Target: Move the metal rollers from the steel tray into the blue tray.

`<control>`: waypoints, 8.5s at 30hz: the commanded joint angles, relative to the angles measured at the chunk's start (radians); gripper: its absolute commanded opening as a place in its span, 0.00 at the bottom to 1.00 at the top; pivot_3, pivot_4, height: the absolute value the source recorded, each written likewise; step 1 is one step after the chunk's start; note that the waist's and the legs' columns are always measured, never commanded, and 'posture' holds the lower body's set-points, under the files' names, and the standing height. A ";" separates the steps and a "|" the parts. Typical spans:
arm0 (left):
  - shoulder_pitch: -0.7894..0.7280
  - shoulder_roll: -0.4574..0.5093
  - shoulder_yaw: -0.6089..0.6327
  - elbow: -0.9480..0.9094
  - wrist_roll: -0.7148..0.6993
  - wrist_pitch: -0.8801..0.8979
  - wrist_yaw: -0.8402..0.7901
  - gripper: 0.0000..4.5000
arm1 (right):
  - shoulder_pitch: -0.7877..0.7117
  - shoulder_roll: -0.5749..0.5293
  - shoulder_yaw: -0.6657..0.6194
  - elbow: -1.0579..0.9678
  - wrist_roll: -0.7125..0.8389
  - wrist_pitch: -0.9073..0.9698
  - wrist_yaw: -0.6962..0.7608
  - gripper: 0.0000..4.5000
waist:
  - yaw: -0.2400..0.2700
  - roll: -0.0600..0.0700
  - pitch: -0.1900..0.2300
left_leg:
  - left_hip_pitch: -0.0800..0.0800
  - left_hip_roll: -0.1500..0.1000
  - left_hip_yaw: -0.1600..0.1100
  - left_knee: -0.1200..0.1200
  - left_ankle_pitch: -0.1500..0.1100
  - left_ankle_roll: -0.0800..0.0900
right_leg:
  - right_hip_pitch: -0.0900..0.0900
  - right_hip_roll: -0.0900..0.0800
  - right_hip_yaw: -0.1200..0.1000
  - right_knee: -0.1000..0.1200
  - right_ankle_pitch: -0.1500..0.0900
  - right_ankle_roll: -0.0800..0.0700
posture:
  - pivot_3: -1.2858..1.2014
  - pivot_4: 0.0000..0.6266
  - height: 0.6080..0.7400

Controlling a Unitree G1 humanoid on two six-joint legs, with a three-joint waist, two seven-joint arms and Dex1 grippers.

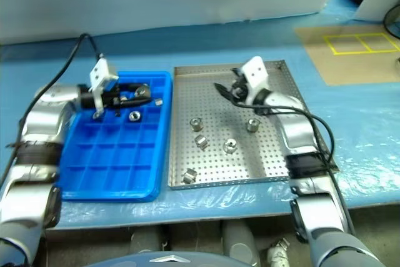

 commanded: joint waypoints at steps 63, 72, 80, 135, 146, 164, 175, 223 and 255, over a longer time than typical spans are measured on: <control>-0.148 -0.103 -0.172 0.011 -0.209 0.153 0.191 0.82 | -0.040 -0.033 -0.058 0.053 -0.027 -0.042 0.126 0.84 | 0.107 -0.001 -0.001 | -0.001 0.010 -0.019 -0.007 0.020 -0.040 | -0.009 0.013 -0.016 0.028 -0.008 -0.012 | 0.45 0.24 1.00; -0.388 -0.308 -0.302 0.572 -0.026 -0.157 0.051 0.82 | 0.211 -0.192 -0.230 -0.267 0.011 0.116 -0.014 0.84 | 0.046 -0.001 -0.001 | 0.001 0.008 -0.018 -0.007 0.018 -0.036 | -0.007 0.015 -0.004 0.024 -0.007 -0.011 | 0.36 0.24 1.00; -0.475 -0.391 -0.326 0.835 0.091 -0.313 -0.035 0.82 | 0.361 -0.221 -0.292 -0.471 0.035 0.228 -0.106 0.84 | -0.023 -0.001 -0.001 | 0.006 0.006 -0.010 -0.004 0.014 -0.029 | 0.000 0.015 0.007 0.014 -0.003 -0.004 | 0.30 0.24 1.00; -0.492 -0.388 -0.364 0.946 0.352 -0.554 -0.052 0.38 | 0.384 -0.203 -0.254 -0.457 0.027 0.190 -0.233 0.84 | -0.053 0.001 -0.002 | 0.012 0.005 -0.001 -0.002 0.005 -0.015 | 0.005 0.013 0.008 0.007 -0.003 -0.004 | 0.30 0.24 1.00; -0.530 -0.340 -0.254 0.764 0.188 -0.328 -0.212 0.38 | 0.307 -0.189 -0.202 -0.412 0.047 0.177 -0.175 0.84 | -0.053 0.000 -0.001 | 0.006 0.006 0.000 -0.007 0.005 -0.015 | -0.003 0.013 0.008 0.005 -0.002 -0.004 | 0.34 0.24 1.00; -0.080 0.105 -0.039 -0.158 -0.052 0.225 -0.122 0.38 | -0.071 -0.021 0.104 -0.040 0.046 0.025 0.216 0.84 | 0.051 0.001 0.000 | 0.006 0.009 0.000 -0.012 0.012 -0.027 | -0.009 0.013 0.005 0.014 -0.004 -0.007 | 0.55 0.24 1.00; 0.241 0.100 0.193 -0.300 -0.096 0.220 0.232 0.38 | -0.262 0.161 0.175 0.279 0.014 -0.156 0.424 0.84 | 0.138 0.001 0.000 | -0.002 0.011 -0.010 -0.011 0.012 -0.027 | -0.011 0.012 -0.008 0.015 -0.006 -0.010 | 0.65 0.24 1.00; -0.086 0.001 -0.088 0.069 -0.116 0.055 0.134 0.75 | -0.090 0.042 0.114 0.094 -0.031 -0.099 0.253 0.84 | 0.137 0.000 0.000 | -0.003 0.012 -0.019 -0.008 0.019 -0.038 | -0.010 0.012 -0.018 0.025 -0.007 -0.012 | 0.52 0.24 1.00; -0.581 -0.377 -0.432 0.887 0.255 -0.691 -0.277 0.75 | 0.388 -0.199 -0.213 -0.539 0.042 0.244 -0.128 0.84 | -0.006 -0.001 0.000 | 0.008 0.006 -0.010 -0.003 0.012 -0.027 | 0.002 0.015 0.007 0.013 -0.003 -0.006 | 0.30 0.24 1.00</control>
